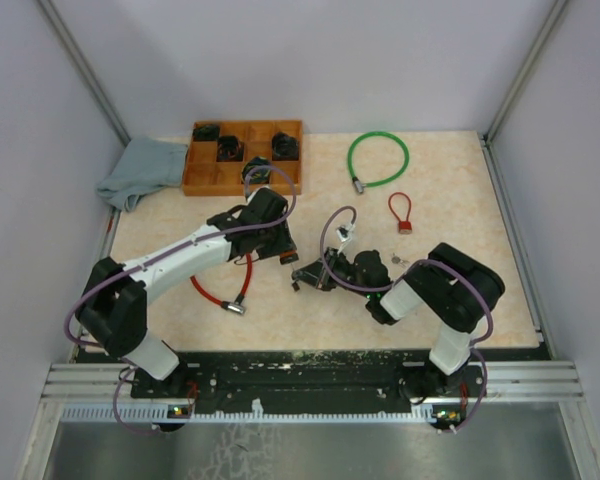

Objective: Unlock with the key

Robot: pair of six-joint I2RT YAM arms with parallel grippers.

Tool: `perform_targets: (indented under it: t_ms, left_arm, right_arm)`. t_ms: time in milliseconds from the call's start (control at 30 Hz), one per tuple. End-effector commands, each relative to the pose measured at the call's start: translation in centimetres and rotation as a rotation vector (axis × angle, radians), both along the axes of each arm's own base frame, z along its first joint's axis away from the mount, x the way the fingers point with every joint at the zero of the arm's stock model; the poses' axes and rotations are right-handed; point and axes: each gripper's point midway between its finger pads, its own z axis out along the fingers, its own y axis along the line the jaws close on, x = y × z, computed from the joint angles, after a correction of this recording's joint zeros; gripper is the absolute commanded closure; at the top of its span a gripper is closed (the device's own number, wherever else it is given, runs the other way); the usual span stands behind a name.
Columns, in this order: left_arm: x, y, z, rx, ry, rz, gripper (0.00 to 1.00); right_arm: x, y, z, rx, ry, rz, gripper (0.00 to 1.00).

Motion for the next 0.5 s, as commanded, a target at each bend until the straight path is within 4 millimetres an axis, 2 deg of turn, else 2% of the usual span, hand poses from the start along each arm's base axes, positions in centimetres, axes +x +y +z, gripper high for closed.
perform_targets:
  t_ms: [0,100,300,467]
  left_arm:
    - [-1.7,0.0,-0.5,-0.023,0.053,-0.023,1.0]
    - [-2.1,0.0,-0.8,-0.023,0.064,-0.027,1.0]
    - [-2.7,-0.2,-1.3,-0.046,0.094,-0.017,1.0]
    - [-3.1,-0.7,-1.1,-0.116,0.09,0.007,1.0]
  right_arm:
    - [2.0,-0.1,3.9,0.041,-0.153,-0.072,1.0]
    - [2.3,-0.1,3.9,0.029,-0.156,-0.079,1.0]
    - [2.6,-0.8,5.4,0.112,-0.179,-0.103,1.0]
    - [2.9,-0.5,5.0,0.132,-0.142,-0.104,1.0]
